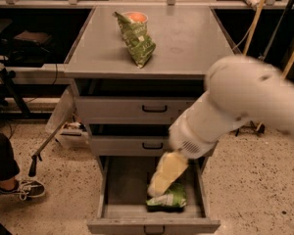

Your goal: Pick green rice chip bag from bottom drawer and place on counter

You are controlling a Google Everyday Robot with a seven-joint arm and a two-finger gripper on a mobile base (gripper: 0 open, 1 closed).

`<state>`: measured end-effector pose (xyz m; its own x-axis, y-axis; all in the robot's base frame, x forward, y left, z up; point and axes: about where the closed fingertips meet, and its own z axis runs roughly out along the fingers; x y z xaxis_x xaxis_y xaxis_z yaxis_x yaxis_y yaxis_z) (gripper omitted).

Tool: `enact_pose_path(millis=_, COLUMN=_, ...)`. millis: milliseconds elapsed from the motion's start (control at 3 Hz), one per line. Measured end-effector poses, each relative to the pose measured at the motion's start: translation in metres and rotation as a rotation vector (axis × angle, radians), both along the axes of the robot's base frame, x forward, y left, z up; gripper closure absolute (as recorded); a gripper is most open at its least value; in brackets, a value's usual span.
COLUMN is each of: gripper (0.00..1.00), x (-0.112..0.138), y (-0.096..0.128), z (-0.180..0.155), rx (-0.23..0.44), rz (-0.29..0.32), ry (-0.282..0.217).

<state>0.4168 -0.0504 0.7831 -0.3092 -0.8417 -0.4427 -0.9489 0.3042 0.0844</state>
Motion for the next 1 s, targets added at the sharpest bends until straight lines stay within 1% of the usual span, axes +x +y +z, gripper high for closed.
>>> enact_pose_path(millis=333, gripper=0.0, x=-0.014, y=0.047, z=-0.134, rx=-0.011, rz=-0.022, ry=0.196)
enact_pose_path(millis=667, gripper=0.0, x=-0.018, y=0.064, z=-0.179, rx=0.011, rz=-0.078, ry=0.269)
enact_pose_path(millis=1000, gripper=0.0, x=-0.012, y=0.055, z=-0.182, rx=-0.006, rz=-0.127, ry=0.229)
